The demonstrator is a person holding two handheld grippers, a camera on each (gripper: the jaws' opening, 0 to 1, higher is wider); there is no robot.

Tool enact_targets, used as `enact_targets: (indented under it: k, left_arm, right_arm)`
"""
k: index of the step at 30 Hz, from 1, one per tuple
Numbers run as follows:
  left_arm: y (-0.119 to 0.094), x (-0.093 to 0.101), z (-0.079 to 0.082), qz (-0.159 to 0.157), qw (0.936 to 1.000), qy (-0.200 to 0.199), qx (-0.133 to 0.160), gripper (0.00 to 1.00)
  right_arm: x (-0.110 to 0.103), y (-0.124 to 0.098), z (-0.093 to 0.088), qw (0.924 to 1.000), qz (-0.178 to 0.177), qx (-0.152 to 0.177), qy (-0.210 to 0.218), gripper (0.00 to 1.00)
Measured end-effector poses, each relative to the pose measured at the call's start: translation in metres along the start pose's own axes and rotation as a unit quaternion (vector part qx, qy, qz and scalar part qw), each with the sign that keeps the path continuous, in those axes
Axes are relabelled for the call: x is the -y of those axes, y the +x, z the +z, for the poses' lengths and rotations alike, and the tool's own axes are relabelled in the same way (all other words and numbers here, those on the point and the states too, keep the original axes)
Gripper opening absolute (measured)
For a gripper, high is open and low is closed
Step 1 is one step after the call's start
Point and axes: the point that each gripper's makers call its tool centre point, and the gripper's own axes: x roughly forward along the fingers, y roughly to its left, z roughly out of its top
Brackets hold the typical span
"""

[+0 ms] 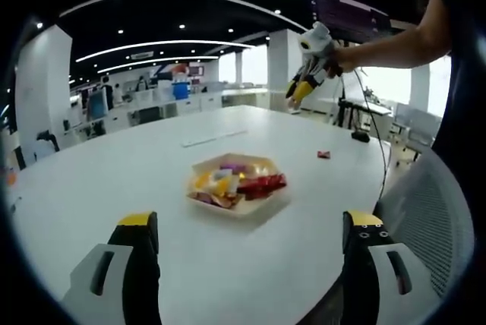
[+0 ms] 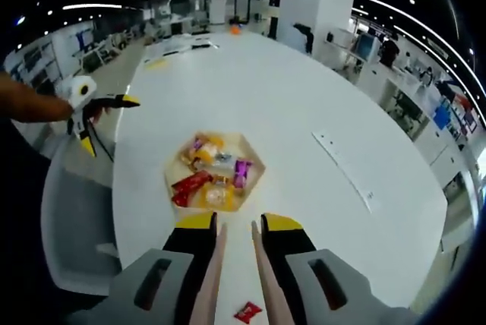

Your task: Place the target food into the container with the food tongs after gripping and lifting it, then release it inside without dropping or visibly crushing the food.

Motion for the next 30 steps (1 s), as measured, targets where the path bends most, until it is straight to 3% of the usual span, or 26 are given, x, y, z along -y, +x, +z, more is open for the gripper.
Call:
enact_targets:
  k: [30]
  left_arm:
    - [0.002,0.004,-0.006,-0.006,0.9999,0.001,-0.015,0.99]
  right_arm:
    - [0.021,-0.056,-0.077,0.9979,-0.045,-0.008,0.045,0.22]
